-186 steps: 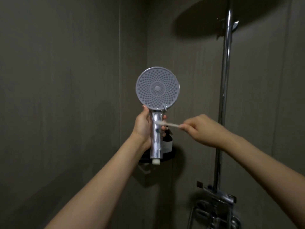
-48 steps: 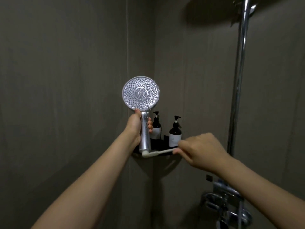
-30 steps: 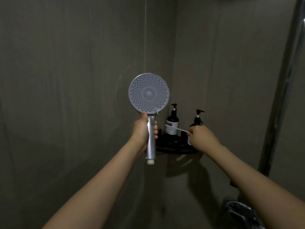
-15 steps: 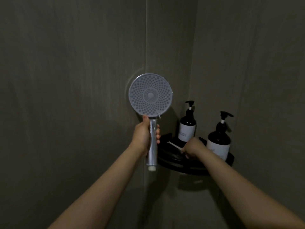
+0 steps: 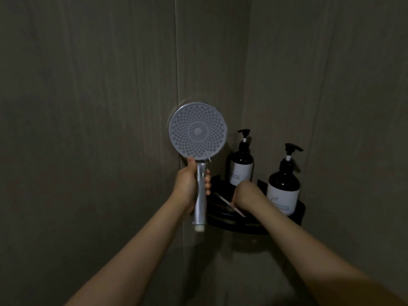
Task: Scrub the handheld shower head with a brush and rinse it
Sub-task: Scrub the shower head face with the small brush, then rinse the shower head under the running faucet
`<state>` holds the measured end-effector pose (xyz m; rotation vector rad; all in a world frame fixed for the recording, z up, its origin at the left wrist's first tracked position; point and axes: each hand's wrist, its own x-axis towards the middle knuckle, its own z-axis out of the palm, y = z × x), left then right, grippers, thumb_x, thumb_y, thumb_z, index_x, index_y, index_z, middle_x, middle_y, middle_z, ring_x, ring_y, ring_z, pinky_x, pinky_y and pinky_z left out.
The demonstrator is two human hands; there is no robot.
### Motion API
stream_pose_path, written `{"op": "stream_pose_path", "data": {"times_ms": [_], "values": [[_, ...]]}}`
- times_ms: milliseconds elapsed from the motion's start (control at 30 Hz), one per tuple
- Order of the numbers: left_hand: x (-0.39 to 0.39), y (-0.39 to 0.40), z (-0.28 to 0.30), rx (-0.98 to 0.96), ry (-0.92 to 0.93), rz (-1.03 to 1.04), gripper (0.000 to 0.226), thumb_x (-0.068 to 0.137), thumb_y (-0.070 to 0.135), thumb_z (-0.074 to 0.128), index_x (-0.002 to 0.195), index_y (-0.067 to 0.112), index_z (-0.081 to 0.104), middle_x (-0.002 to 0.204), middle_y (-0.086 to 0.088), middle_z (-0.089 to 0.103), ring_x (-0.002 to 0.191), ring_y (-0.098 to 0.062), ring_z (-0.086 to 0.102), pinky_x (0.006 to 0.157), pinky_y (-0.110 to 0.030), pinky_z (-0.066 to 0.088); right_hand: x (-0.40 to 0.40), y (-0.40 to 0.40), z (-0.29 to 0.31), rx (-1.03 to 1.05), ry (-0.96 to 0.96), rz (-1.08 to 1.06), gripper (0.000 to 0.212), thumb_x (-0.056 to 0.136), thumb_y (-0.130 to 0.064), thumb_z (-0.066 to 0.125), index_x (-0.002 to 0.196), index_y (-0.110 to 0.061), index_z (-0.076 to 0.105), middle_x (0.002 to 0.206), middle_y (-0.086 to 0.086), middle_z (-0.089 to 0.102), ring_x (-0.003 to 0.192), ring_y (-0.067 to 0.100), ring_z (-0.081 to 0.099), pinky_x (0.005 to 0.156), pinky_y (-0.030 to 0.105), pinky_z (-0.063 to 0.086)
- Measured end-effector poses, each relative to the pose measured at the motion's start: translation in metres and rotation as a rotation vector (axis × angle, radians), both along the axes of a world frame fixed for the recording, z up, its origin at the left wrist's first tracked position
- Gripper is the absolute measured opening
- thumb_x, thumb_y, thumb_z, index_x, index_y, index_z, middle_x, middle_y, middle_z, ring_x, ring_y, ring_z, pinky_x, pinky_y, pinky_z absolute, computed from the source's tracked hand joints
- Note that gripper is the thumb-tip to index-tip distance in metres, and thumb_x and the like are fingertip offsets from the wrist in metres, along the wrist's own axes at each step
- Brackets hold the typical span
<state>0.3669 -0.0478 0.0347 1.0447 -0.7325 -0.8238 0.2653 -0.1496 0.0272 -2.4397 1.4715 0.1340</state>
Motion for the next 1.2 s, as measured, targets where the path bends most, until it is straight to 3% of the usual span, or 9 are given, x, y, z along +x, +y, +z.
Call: {"op": "stream_pose_path", "data": {"times_ms": [167,300,400,500,667,833,1033,1133,1200], "values": [[-0.005,0.005,-0.001,-0.008,-0.004,-0.017,0.059,0.095,0.055,0.022,0.069,0.011,0.052,0.049,0.000,0.048,0.042,-0.011,0.042,0.042,-0.020,0.037,-0.015,0.019,-0.007,-0.199,-0.492,0.055,0.023,0.090,-0.018,0.056,0.097,0.001,0.066,0.099,0.017,0.066,0.091,0.027,0.061,0.077,0.032,0.049],[-0.010,0.019,-0.002,-0.023,-0.011,-0.042,0.058,0.095,0.054,0.024,0.072,0.010,0.052,0.051,-0.001,0.049,0.042,-0.011,0.043,0.042,-0.020,0.038,-0.031,0.046,0.011,-0.371,-0.813,0.132,0.019,0.092,-0.015,0.053,0.094,-0.005,0.068,0.087,0.009,0.066,0.077,0.017,0.058,0.063,0.026,0.046],[-0.022,0.039,-0.002,-0.023,-0.015,-0.060,0.058,0.095,0.056,0.024,0.071,0.010,0.052,0.049,0.000,0.048,0.041,-0.011,0.042,0.041,-0.020,0.037,-0.041,0.070,0.024,-0.343,-0.979,0.134,0.020,0.093,-0.016,0.050,0.094,-0.007,0.067,0.077,0.000,0.060,0.067,0.010,0.053,0.056,0.021,0.041],[-0.040,0.068,-0.006,-0.019,-0.010,-0.090,0.058,0.095,0.055,0.024,0.069,0.010,0.051,0.046,0.000,0.046,0.039,-0.011,0.041,0.039,-0.019,0.037,-0.051,0.101,0.032,-0.251,-1.131,0.105,0.020,0.095,-0.012,0.045,0.089,-0.004,0.062,0.076,0.004,0.060,0.066,0.011,0.054,0.060,0.019,0.043],[-0.080,0.124,-0.034,0.019,0.029,-0.216,0.055,0.096,0.051,0.027,0.076,0.008,0.055,0.053,-0.003,0.052,0.042,-0.012,0.048,0.042,-0.020,0.043,-0.081,0.161,0.017,-0.117,-1.205,-0.027,0.021,0.089,0.000,0.044,0.081,-0.012,0.059,0.065,-0.001,0.057,0.050,0.002,0.055,0.053,0.018,0.046],[-0.125,0.165,-0.079,0.056,-0.020,-0.238,0.035,0.099,0.024,0.037,0.105,-0.001,0.061,0.078,-0.009,0.065,0.059,-0.014,0.062,0.061,-0.030,0.055,-0.131,0.214,-0.028,0.064,-1.293,-0.141,0.018,0.089,-0.008,0.055,0.072,-0.016,0.058,0.063,0.000,0.057,0.048,0.005,0.054,0.050,0.019,0.046],[-0.175,0.184,-0.127,0.204,-0.040,-0.267,0.022,0.095,0.011,0.045,0.087,0.015,0.066,0.079,0.000,0.074,0.076,-0.013,0.070,0.078,-0.034,0.054,-0.182,0.228,-0.081,0.042,-1.206,-0.253,0.015,0.089,-0.008,0.056,0.076,-0.014,0.059,0.062,-0.001,0.059,0.051,0.006,0.057,0.056,0.025,0.050],[-0.194,0.178,-0.159,0.293,0.009,-0.239,0.020,0.093,0.006,0.047,0.091,0.010,0.067,0.097,-0.014,0.070,0.094,-0.028,0.065,0.091,-0.041,0.050,-0.204,0.222,-0.116,0.074,-1.161,-0.256,0.018,0.090,-0.011,0.056,0.075,-0.020,0.059,0.061,-0.003,0.059,0.048,0.001,0.057,0.055,0.022,0.048],[-0.210,0.174,-0.181,0.335,0.055,-0.217,0.018,0.092,0.003,0.048,0.094,0.003,0.066,0.094,-0.016,0.068,0.090,-0.029,0.064,0.092,-0.043,0.048,-0.218,0.217,-0.140,0.096,-1.106,-0.278,0.019,0.090,-0.013,0.057,0.075,-0.025,0.059,0.061,-0.006,0.060,0.046,-0.004,0.056,0.051,0.015,0.047]]}}
